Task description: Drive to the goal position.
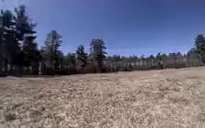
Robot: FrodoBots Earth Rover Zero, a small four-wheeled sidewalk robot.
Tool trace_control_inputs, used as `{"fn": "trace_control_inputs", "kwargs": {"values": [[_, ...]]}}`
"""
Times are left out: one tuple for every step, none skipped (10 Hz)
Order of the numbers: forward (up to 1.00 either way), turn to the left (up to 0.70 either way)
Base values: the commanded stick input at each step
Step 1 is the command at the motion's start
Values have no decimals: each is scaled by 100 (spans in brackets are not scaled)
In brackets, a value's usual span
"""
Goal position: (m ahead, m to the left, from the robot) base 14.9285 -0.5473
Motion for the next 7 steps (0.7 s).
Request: {"fn": "trace_control_inputs", "kwargs": {"values": [[70,0],[70,0],[70,0],[70,0],[70,0],[70,0],[70,0]]}}
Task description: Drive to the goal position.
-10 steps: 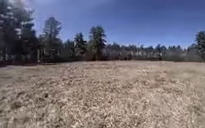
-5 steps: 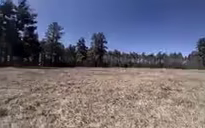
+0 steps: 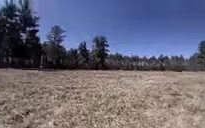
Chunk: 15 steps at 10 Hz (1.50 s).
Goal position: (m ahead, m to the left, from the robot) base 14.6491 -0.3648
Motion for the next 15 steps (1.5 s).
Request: {"fn": "trace_control_inputs", "kwargs": {"values": [[70,0],[70,0],[70,0],[70,0],[70,0],[70,0],[70,0],[70,0],[70,0],[70,0],[70,0],[70,0],[70,0],[70,0],[70,0]]}}
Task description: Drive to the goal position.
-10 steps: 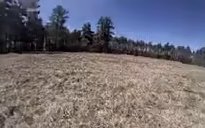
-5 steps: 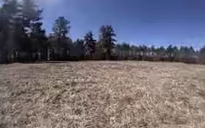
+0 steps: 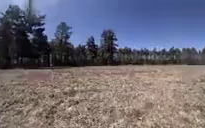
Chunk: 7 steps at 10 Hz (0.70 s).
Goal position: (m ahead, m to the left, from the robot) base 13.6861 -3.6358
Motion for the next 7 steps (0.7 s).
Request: {"fn": "trace_control_inputs", "kwargs": {"values": [[70,0],[70,0],[70,0],[70,0],[70,0],[70,0],[70,0]]}}
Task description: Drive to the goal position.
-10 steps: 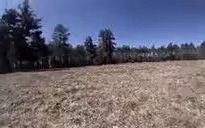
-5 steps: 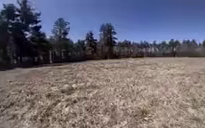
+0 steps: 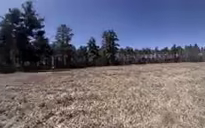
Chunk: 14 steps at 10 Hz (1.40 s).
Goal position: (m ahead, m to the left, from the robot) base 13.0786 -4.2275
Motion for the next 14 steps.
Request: {"fn": "trace_control_inputs", "kwargs": {"values": [[70,0],[70,0],[70,0],[70,-26],[70,-35],[70,-35],[70,-5],[70,0],[70,0],[70,0],[70,0],[70,0],[70,0],[70,-4]]}}
